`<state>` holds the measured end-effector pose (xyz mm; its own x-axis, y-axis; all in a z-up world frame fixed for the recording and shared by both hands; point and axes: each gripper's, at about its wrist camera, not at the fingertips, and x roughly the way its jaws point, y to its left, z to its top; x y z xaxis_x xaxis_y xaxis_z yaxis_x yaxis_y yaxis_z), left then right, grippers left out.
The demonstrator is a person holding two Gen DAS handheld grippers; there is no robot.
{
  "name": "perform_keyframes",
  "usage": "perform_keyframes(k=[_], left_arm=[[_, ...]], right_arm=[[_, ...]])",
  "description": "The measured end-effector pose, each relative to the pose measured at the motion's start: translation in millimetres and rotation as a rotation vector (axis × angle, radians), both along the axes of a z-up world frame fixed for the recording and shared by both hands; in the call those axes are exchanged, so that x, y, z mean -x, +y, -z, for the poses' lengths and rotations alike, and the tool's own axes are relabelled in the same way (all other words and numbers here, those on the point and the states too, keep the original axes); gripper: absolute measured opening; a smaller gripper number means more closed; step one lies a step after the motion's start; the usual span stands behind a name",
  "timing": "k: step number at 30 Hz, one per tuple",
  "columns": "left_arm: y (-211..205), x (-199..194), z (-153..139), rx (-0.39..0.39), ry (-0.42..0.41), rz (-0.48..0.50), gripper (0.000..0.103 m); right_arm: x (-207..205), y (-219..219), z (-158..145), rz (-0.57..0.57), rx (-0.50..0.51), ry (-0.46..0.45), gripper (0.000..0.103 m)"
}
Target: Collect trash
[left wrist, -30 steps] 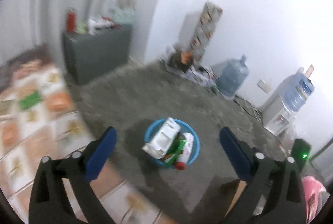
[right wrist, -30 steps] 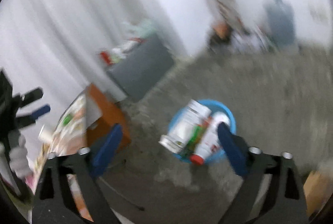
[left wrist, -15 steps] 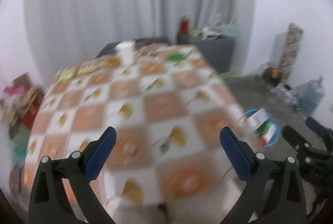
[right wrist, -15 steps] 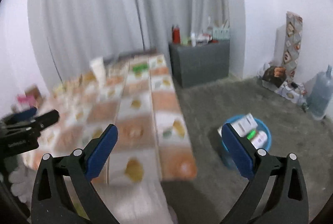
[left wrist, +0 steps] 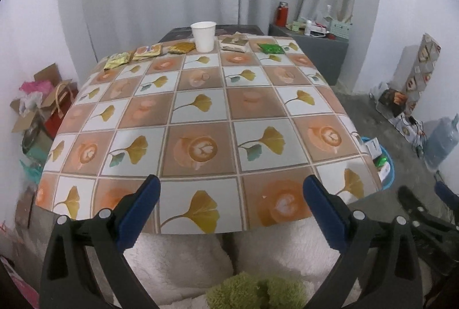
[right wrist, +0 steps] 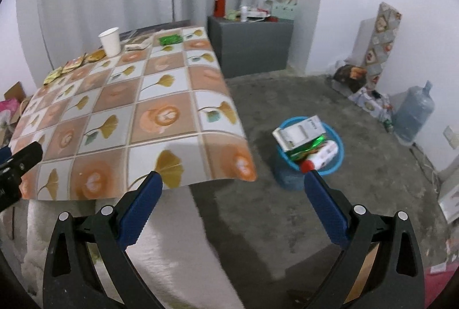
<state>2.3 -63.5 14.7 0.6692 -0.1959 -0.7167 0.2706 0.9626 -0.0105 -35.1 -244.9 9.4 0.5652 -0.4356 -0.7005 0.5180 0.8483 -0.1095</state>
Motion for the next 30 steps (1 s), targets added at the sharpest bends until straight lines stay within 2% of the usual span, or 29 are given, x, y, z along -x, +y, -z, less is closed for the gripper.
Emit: perform_keyframes(k=[6,14,30], left_arm=[[1.5,-5.2,4.3,-0.024,0.018,-0.035,0.098],[2.6,-8.0,1.4,0.004,0.025,-0.081,0.098],[-5.9,-7.5,5.9,-0.008,0.05,-0.052,0.098]], right_arm=[[5.7,-17.3,1.2,0.049,0.016,-0.006,0.095],[7.6,-25.0,2.5,0.051,0.016,-0.007,0.095],[-2.9,-19.6,8.0,0.008,0.003,-0.012,0.095]])
